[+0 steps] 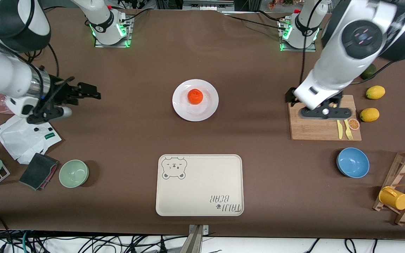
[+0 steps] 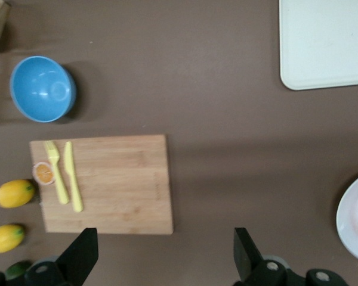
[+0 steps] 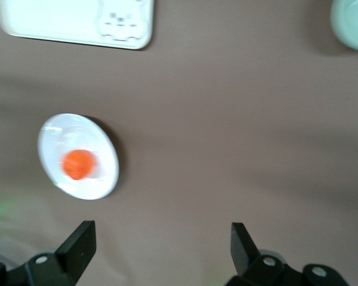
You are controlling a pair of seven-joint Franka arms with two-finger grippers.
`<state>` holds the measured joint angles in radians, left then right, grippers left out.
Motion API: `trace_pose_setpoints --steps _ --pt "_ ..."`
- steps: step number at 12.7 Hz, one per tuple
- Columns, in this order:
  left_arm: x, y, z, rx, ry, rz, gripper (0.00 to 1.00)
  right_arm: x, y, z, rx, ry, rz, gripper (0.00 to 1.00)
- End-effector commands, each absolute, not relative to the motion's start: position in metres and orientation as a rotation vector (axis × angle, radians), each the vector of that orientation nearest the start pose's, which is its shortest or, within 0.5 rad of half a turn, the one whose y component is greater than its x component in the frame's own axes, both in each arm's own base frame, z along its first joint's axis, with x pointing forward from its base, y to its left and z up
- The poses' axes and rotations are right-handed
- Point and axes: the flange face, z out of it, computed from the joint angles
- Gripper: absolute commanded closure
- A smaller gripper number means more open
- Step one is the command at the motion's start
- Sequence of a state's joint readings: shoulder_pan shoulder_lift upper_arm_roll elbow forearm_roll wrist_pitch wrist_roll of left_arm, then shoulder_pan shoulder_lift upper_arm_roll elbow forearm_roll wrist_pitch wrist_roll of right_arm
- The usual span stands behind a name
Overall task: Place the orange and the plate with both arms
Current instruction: 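Raise the left gripper away while the right gripper reaches the plate rim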
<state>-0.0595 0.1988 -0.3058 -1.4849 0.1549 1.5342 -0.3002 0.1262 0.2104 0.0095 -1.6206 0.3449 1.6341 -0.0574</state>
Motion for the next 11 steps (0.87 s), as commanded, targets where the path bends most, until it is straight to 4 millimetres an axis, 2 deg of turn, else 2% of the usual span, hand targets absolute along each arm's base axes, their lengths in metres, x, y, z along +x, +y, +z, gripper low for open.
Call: trace_pose_setpoints --steps 1,3,4,5,7,8,9,11 --pt "0.571 -0.148 0.584 -3.002 0.212 0.2 0.0 0.61 0.129 0.447 -2.655 -0.106 0.366 0.0" --pt "0.558 -0.118 0.587 -3.031 0.209 0.208 0.0 0.611 0.138 0.42 -2.575 -0.081 0.41 0.0" --pt "0.547 -0.096 0.589 -3.064 0.168 0.171 0.0 0.609 0.148 0.402 -2.559 -0.08 0.419 0.0" --pt "0.535 -0.082 0.581 -3.088 0.147 0.136 0.0 0.602 0.162 0.384 -2.537 -0.126 0.418 0.0" --pt "0.523 -0.068 0.564 -3.098 0.163 0.08 0.0 0.586 0.169 0.339 -2.448 -0.146 0.376 0.0" --pt "0.521 -0.067 0.562 -3.097 0.189 0.055 0.0 0.576 0.181 0.323 -2.39 -0.167 0.373 0.0" --pt "0.525 -0.068 0.563 -3.096 0.227 0.058 0.0 0.569 0.182 0.308 -2.385 -0.182 0.343 0.0" --pt "0.532 -0.07 0.563 -3.097 0.237 0.096 0.0 0.55 0.203 0.282 -2.389 -0.228 0.294 0.0"
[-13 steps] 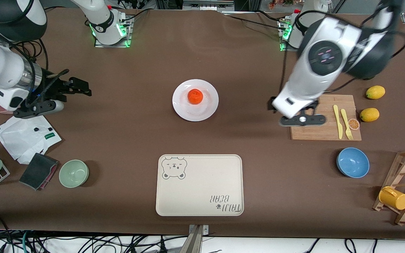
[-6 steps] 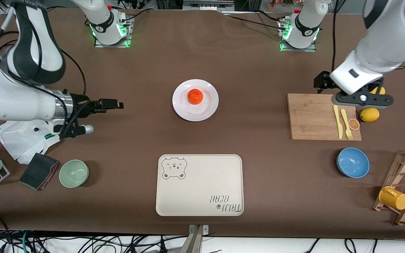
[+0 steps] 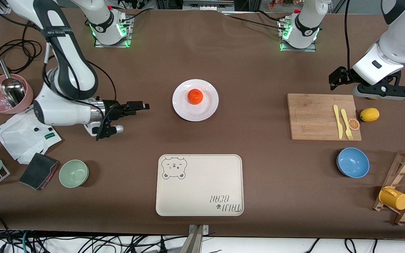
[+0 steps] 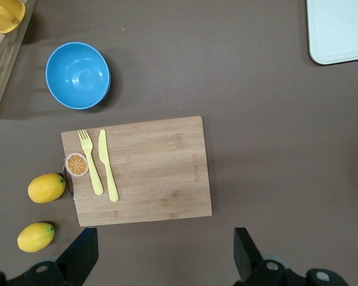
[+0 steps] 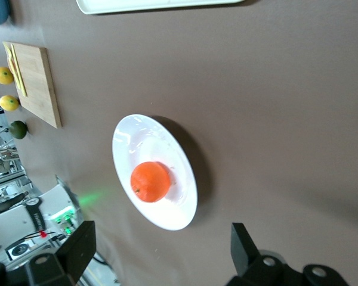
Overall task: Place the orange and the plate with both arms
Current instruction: 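Raise the left gripper away while the right gripper reaches the plate rim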
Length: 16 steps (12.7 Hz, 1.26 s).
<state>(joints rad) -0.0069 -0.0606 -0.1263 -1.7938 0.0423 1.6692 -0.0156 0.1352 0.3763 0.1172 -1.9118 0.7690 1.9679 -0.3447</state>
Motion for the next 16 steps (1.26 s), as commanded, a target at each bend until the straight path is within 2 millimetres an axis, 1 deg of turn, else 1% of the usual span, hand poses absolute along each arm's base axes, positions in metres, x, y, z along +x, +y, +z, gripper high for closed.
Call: trace_pose_setpoints --steps 1,3,5,6,7,8,11,12,13,15,16 --pt "0.535 -0.07 0.563 -3.098 0.235 0.091 0.0 0.542 0.209 0.272 -2.373 -0.227 0.282 0.0" --pt "0.538 -0.062 0.559 -3.101 0.218 0.11 0.0 0.532 0.213 0.241 -2.3 -0.273 0.268 0.0" --pt "0.54 -0.06 0.564 -3.103 0.209 0.094 0.0 0.521 0.214 0.216 -2.219 -0.231 0.241 0.0" --pt "0.54 -0.058 0.564 -3.1 0.202 0.093 0.0 0.516 0.212 0.205 -2.215 -0.227 0.214 0.0" --pt "0.541 -0.052 0.564 -3.103 0.185 0.094 0.0 0.509 0.219 0.195 -2.216 -0.228 0.213 0.0" --pt "0.541 -0.051 0.562 -3.103 0.183 0.099 0.0 0.507 0.223 0.191 -2.232 -0.224 0.201 0.0" --pt "0.541 -0.054 0.563 -3.103 0.185 0.096 0.0 0.492 0.252 0.175 -2.259 -0.172 0.163 0.01" --pt "0.541 -0.055 0.563 -3.102 0.188 0.096 0.0 0.489 0.259 0.173 -2.267 -0.182 0.146 0.05" --pt "0.54 -0.056 0.563 -3.102 0.192 0.098 0.0 0.489 0.26 0.172 -2.27 -0.184 0.144 0.05" --pt "0.541 -0.057 0.563 -3.102 0.19 0.096 0.0 0.485 0.26 0.168 -2.27 -0.194 0.149 0.1" --pt "0.54 -0.058 0.563 -3.102 0.19 0.096 0.0 0.484 0.259 0.165 -2.27 -0.191 0.155 0.15"
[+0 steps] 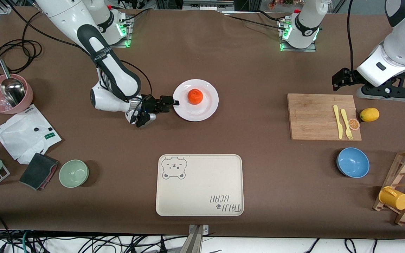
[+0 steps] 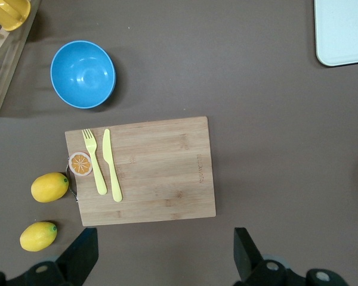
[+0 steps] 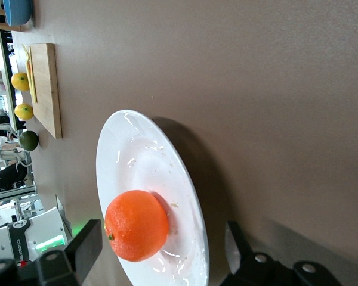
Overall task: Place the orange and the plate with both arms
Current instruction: 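Close the right gripper on the plate rim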
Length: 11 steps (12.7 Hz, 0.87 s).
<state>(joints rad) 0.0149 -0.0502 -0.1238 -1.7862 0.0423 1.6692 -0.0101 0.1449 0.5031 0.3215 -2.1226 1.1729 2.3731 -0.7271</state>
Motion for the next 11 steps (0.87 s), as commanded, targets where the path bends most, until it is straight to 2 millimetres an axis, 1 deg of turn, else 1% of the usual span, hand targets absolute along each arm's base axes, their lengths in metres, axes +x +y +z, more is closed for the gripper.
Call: trace_pose_setpoints --steps 1,2,3,4,7,8,9,11 --pt "0.54 -0.058 0.563 -3.102 0.192 0.098 0.0 0.483 0.258 0.161 -2.27 -0.194 0.158 0.24" --pt "0.54 -0.058 0.564 -3.101 0.195 0.098 0.0 0.481 0.259 0.155 -2.247 -0.172 0.151 0.28" --pt "0.54 -0.058 0.562 -3.101 0.195 0.108 0.0 0.477 0.26 0.146 -2.206 -0.163 0.124 0.3" --pt "0.54 -0.058 0.562 -3.101 0.192 0.108 0.0 0.473 0.262 0.142 -2.189 -0.153 0.111 0.34" --pt "0.539 -0.058 0.563 -3.101 0.192 0.108 0.0 0.471 0.262 0.141 -2.187 -0.149 0.111 0.34" --pt "0.539 -0.058 0.563 -3.101 0.192 0.108 0.0 0.47 0.262 0.14 -2.188 -0.15 0.113 0.36" --pt "0.538 -0.061 0.562 -3.099 0.194 0.122 0.0 0.467 0.264 0.14 -2.191 -0.156 0.116 0.4" --pt "0.537 -0.062 0.562 -3.099 0.196 0.129 0.0 0.465 0.265 0.138 -2.196 -0.156 0.118 0.53"
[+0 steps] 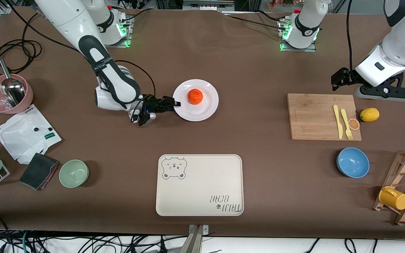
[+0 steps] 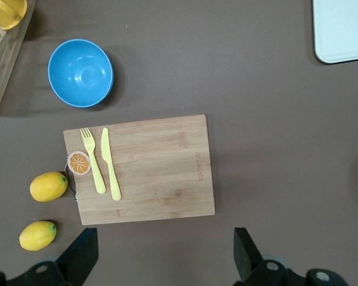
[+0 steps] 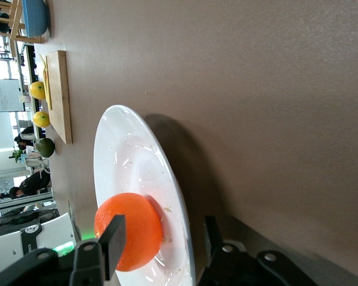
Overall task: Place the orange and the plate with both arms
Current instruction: 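Close the right gripper on the plate rim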
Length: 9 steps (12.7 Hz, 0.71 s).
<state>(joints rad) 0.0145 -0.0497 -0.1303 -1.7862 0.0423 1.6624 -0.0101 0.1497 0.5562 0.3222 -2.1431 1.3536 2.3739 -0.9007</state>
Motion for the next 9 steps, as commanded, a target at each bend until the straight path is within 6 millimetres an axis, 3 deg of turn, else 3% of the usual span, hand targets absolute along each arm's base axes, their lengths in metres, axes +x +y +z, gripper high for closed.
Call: trace_pose_setpoints --steps 1,9 --pt "0.537 -0.061 0.562 -3.098 0.196 0.136 0.0 0.465 0.265 0.138 -2.197 -0.154 0.119 0.53" --pt "0.534 -0.064 0.562 -3.095 0.2 0.157 0.0 0.454 0.272 0.121 -2.171 -0.162 0.101 0.65"
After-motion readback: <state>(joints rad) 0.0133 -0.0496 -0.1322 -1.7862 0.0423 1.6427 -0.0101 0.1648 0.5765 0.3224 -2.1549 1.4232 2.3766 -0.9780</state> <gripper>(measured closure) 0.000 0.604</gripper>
